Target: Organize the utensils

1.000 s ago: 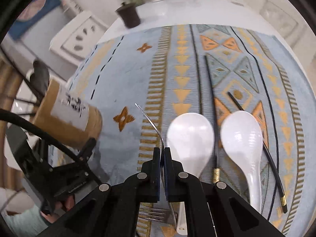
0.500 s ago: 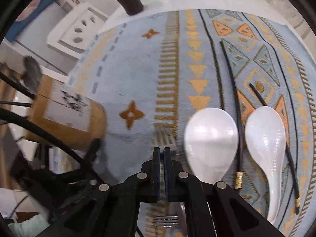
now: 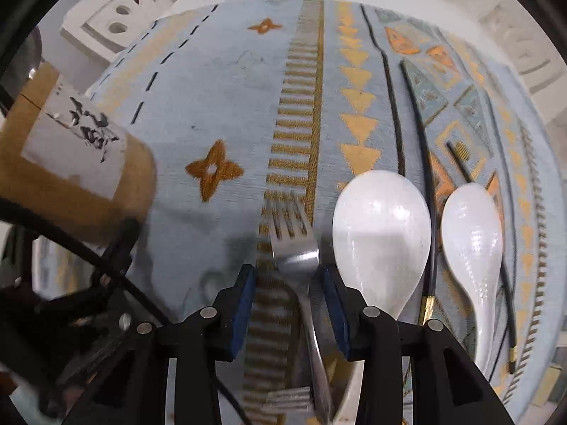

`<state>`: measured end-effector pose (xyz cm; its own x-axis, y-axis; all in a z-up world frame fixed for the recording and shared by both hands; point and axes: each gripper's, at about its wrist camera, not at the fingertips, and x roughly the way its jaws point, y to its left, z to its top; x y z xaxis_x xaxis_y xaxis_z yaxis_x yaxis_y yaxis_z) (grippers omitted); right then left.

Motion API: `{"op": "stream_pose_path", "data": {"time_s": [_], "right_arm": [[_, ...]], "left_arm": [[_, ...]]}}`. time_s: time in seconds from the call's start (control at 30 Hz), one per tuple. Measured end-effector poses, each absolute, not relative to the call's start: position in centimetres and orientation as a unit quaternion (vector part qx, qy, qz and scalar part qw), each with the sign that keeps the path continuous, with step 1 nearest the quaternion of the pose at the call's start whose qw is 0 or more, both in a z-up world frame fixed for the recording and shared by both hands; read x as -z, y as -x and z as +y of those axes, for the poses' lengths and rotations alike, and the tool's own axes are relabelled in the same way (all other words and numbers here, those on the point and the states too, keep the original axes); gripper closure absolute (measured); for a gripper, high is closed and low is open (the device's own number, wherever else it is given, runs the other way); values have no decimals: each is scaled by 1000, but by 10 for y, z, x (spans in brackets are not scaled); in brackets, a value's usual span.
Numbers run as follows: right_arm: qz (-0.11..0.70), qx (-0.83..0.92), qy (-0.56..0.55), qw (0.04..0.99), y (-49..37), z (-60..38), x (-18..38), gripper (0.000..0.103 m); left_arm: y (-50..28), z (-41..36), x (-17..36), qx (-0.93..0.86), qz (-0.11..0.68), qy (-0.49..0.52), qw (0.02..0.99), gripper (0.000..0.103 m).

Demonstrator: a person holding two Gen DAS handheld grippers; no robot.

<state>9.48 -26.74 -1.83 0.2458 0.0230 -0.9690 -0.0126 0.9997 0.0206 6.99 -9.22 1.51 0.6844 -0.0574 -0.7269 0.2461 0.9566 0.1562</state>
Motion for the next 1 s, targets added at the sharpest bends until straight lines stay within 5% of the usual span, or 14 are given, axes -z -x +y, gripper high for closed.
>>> {"op": "stream_pose_path", "data": {"time_s": [0.07,0.6,1.0], "right_arm": [[611,-6,9,791,-98,-266,17,81],[588,-106,-290,747,-95,-359,13,81],[494,-180,-309,792,-57,-361,-43,81]], "left_arm": [[-70,-93,-15,83,388,-121,910,1],[-71,-91,-16,84,389,-121,910,1],[-72,-90,-16,83,389,-122,909,1]]}}
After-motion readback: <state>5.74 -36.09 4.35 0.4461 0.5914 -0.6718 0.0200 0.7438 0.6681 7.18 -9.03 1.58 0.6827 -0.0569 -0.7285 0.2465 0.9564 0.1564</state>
